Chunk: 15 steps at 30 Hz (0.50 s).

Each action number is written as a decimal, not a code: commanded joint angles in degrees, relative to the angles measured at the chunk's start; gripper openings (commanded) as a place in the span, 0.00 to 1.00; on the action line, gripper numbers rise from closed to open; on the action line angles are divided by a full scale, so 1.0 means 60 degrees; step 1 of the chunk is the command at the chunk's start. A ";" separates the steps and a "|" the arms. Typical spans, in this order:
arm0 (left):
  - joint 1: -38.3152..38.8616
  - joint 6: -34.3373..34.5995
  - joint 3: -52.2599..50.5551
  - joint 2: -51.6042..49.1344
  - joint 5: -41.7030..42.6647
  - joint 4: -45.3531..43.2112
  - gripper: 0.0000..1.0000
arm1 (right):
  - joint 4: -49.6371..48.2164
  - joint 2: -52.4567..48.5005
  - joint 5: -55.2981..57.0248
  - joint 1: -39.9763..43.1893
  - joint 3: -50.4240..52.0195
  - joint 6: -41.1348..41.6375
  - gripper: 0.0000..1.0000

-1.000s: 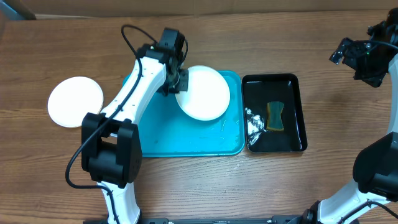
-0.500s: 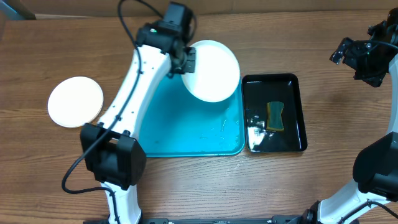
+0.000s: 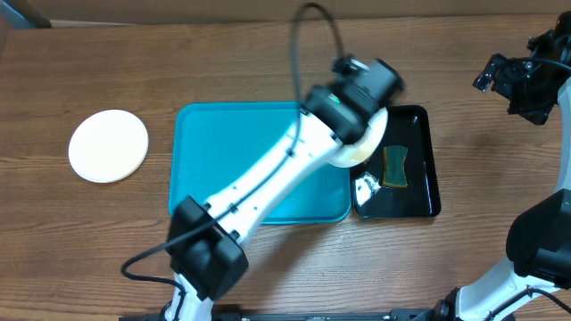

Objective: Clean dirty plates on tray and stack at the side
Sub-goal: 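Lift the white plate upright off the teal tray with the left gripper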

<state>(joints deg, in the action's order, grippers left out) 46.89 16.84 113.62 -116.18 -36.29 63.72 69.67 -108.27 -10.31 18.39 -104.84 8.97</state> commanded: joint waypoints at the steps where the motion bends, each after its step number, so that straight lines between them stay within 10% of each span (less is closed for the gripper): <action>1: 0.1027 0.0226 0.0277 -0.0055 -0.3399 -0.0211 0.04 | -0.0058 0.0095 -0.0040 0.0018 -0.0091 -0.0004 1.00; 15: 0.2834 -0.3060 0.0277 -0.0058 -0.7344 -0.2973 0.04 | -0.0058 0.0095 -0.0040 0.0018 -0.0091 -0.0004 1.00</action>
<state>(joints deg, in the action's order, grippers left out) 64.05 4.56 113.67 -116.18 -73.58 47.68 69.65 -108.27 -10.28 18.39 -104.84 8.97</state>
